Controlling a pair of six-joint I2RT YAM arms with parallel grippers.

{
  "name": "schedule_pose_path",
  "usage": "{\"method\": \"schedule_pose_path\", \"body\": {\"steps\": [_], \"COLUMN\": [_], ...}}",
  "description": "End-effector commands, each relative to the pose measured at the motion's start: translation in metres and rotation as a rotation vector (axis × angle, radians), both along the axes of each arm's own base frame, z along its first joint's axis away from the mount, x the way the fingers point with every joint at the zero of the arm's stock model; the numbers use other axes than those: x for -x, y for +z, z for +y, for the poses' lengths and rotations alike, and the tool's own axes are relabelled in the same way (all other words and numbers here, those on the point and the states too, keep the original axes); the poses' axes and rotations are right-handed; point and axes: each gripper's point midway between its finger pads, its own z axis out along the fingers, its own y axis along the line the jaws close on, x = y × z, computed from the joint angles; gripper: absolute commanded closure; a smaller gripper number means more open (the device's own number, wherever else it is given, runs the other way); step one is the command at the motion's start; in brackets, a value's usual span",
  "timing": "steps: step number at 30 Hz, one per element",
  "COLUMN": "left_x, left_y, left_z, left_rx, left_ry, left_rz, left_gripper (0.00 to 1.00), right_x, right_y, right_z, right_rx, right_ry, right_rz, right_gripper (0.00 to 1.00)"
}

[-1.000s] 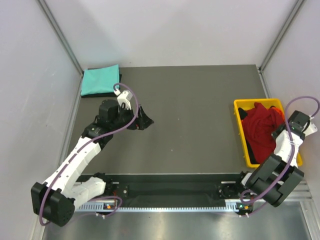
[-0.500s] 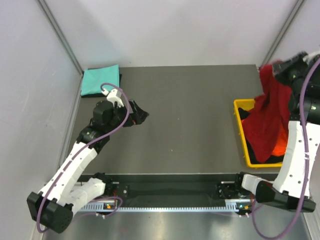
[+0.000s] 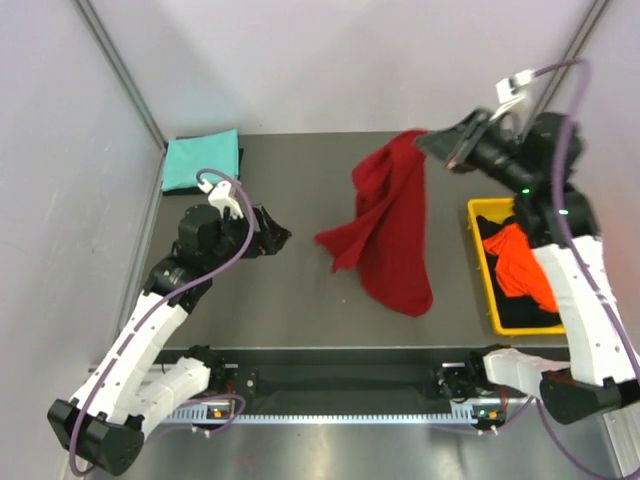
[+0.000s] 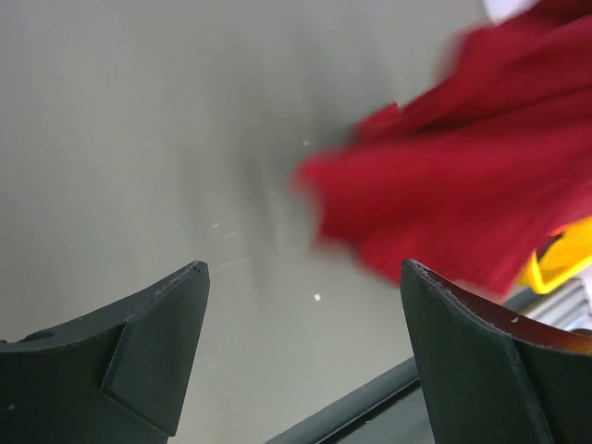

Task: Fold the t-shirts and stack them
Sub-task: Move the tshirt to the center of the board

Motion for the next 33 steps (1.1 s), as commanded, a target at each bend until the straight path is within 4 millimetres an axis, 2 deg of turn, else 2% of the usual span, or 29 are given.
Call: {"method": "schedule_pose_path", "body": {"steps": [1,2,3,4,6,7,10,13,15,16,17,18,20,21,22,25,27,28,33], "left_x": [0.006,0.006,0.008,0.009,0.010,0.009,0.011,0.013,0.009,0.010,0.007,0.007,0.007,0.008,0.008,0.009,0.009,0.010,0.015], "left_y": [0.013,0.009,0.006,-0.002,-0.012,-0.023,-0.043,-0.068,-0.077,-0.090,-0.094,-0.100,-0.111,-0.115,-0.120,-0.124,-0.127,-0.128,-0.142], "left_z": [0.014,0.016,0.017,0.018,0.016,0.015,0.001,-0.009,-0.014,-0.016,-0.018,-0.019,-0.021,-0.020,-0.021,-0.021,-0.019,-0.018,-0.020], "left_rx": [-0.050,-0.066,-0.074,-0.084,-0.089,-0.094,-0.070,-0.047,-0.020,-0.013,-0.002,-0.001,0.000,-0.003,-0.007,-0.017,-0.029,-0.033,-0.008], "left_ry": [0.036,0.035,0.032,0.032,0.024,0.018,-0.039,-0.069,-0.070,-0.065,-0.062,-0.059,-0.054,-0.051,-0.052,-0.057,-0.053,-0.051,-0.051], "left_rz": [-0.047,-0.046,-0.037,-0.022,0.006,0.041,0.115,0.206,0.231,0.276,0.284,0.305,0.351,0.368,0.384,0.400,0.404,0.407,0.434], "left_gripper": [0.11,0.12,0.12,0.13,0.14,0.15,0.19,0.23,0.25,0.25,0.26,0.27,0.27,0.27,0.27,0.27,0.27,0.27,0.28], "right_x": [-0.021,-0.024,-0.024,-0.033,-0.036,-0.043,-0.045,-0.054,-0.064,-0.070,-0.075,-0.086,-0.099,-0.110,-0.117,-0.136,-0.139,-0.138,-0.113], "right_y": [-0.111,-0.141,-0.188,-0.220,-0.270,-0.285,-0.312,-0.328,-0.329,-0.335,-0.335,-0.326,-0.329,-0.316,-0.320,-0.314,-0.314,-0.323,-0.317], "right_z": [0.037,0.042,0.043,0.036,0.018,0.003,-0.023,-0.046,-0.055,-0.060,-0.062,-0.063,-0.061,-0.059,-0.059,-0.057,-0.054,-0.053,-0.055], "right_rx": [0.082,0.111,0.155,0.212,0.286,0.339,0.415,0.441,0.420,0.398,0.386,0.367,0.333,0.310,0.291,0.269,0.276,0.288,0.289], "right_ry": [0.055,0.065,0.066,0.011,-0.075,-0.147,-0.248,-0.299,-0.308,-0.297,-0.298,-0.303,-0.279,-0.275,-0.266,-0.258,-0.235,-0.231,-0.259], "right_rz": [0.207,0.261,0.354,0.410,0.516,0.521,0.546,0.571,0.578,0.601,0.604,0.577,0.595,0.572,0.590,0.584,0.618,0.652,0.650], "right_gripper": [0.91,0.89,0.89,0.89,0.94,0.95,0.95,0.92,0.91,0.91,0.90,0.90,0.90,0.91,0.91,0.88,0.74,0.70,0.64]}}
